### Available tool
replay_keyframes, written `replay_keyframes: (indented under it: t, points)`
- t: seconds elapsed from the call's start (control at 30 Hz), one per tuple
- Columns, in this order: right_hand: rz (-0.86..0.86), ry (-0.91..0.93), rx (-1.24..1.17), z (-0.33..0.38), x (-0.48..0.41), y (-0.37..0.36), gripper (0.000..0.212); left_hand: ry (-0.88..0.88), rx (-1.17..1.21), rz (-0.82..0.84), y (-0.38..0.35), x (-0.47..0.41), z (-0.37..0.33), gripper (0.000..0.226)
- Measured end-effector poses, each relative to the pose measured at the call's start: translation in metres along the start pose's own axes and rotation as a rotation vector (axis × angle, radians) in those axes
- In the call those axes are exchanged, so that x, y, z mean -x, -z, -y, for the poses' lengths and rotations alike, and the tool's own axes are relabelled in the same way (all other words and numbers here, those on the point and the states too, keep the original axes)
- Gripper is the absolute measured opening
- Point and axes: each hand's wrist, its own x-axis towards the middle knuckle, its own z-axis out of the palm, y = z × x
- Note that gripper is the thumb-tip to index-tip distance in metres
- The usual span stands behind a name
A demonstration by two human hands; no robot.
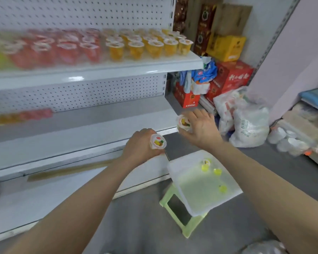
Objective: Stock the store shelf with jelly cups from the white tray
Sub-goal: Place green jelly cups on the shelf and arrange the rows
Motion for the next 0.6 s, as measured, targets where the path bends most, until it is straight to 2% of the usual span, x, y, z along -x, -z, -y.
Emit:
replay_keyframes:
  t: [0.23,0.5,0.6]
  points:
    - [-0.051,0.182,-0.1,0.118,-0.052,0.018,0.048,0.127,0.02,-0.163,0.09,0.071,0.061,0.046]
    - [0.002,0.307,-0.226,0.291,-0.093,0.028,0.052,0.25,0.0,-0.345,0.198,0.167,0.165,0.059]
    - [-0.004,0.351,-0.25,0.355,-0.105,0.027,0.055,0.262,-0.03,-0.389,0.239,0.201,0.206,0.055]
